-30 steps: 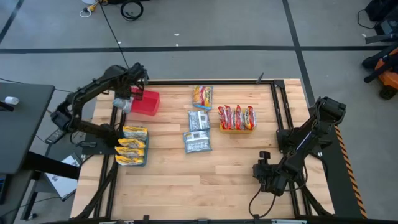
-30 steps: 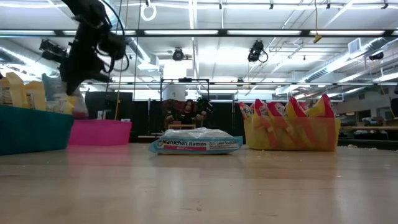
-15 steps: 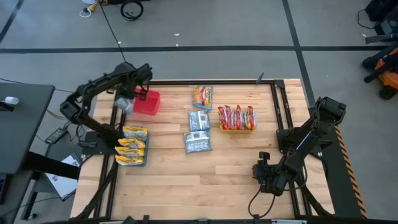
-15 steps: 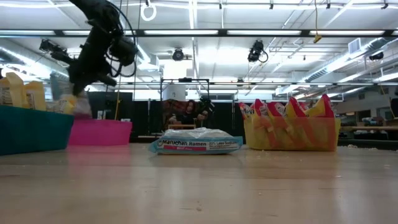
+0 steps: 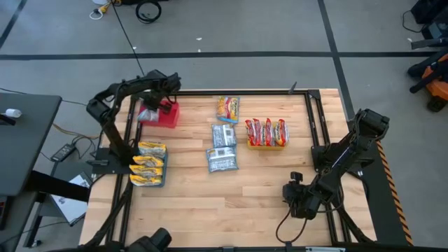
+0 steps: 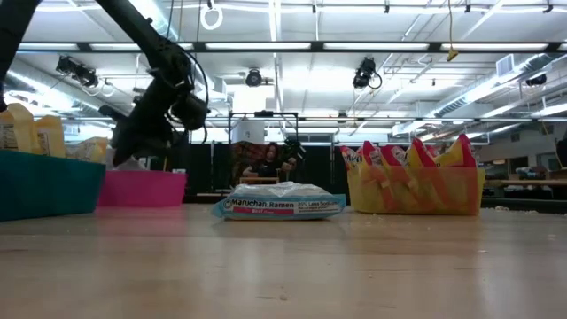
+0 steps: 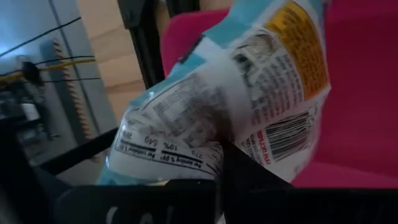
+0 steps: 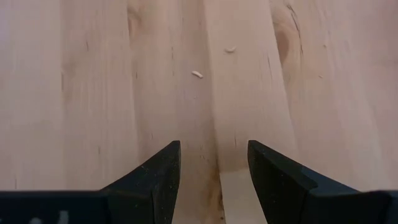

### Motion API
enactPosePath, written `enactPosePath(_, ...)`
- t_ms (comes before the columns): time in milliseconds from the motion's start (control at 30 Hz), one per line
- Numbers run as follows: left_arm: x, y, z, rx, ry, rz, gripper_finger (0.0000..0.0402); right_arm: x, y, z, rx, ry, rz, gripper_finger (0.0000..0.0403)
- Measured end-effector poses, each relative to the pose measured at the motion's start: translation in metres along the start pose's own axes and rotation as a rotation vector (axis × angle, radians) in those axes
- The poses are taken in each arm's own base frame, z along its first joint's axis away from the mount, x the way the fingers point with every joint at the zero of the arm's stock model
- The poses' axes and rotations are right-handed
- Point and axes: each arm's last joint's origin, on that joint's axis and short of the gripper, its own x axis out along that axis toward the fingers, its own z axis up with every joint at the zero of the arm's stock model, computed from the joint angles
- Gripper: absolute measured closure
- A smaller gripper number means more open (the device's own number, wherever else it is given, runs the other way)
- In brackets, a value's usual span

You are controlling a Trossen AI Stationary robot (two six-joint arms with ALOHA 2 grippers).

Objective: Sort Maruchan noodles
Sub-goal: Put the blue noodle pack into the red bin

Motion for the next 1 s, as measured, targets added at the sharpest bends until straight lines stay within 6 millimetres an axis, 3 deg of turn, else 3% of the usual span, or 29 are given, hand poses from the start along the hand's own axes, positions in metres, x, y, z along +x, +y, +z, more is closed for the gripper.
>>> enactPosePath(333,-0.001,0.012,-0.021,0.186,0.246,0.096,0.0397,0.004,-0.005,0.008,-0.014,-0.003,-0.020,0.0211)
enactPosePath(433,0.001,0.008,-0.020,0.197,0.274,0.035,0.0397,0.005,-0.007,0.012,-0.008,-0.010,-0.019,0.0211)
enactPosePath(767,0.027,-0.015,-0.012,0.255,0.426,0.059,0.0397,0.006,-0.005,0.014,0.004,0.010,0.027,0.0211)
enactPosePath(1000,0.029,-0.018,-0.012,0.298,0.456,0.024,0.0397,0.006,-0.007,0.012,-0.010,0.030,0.005,0.0211)
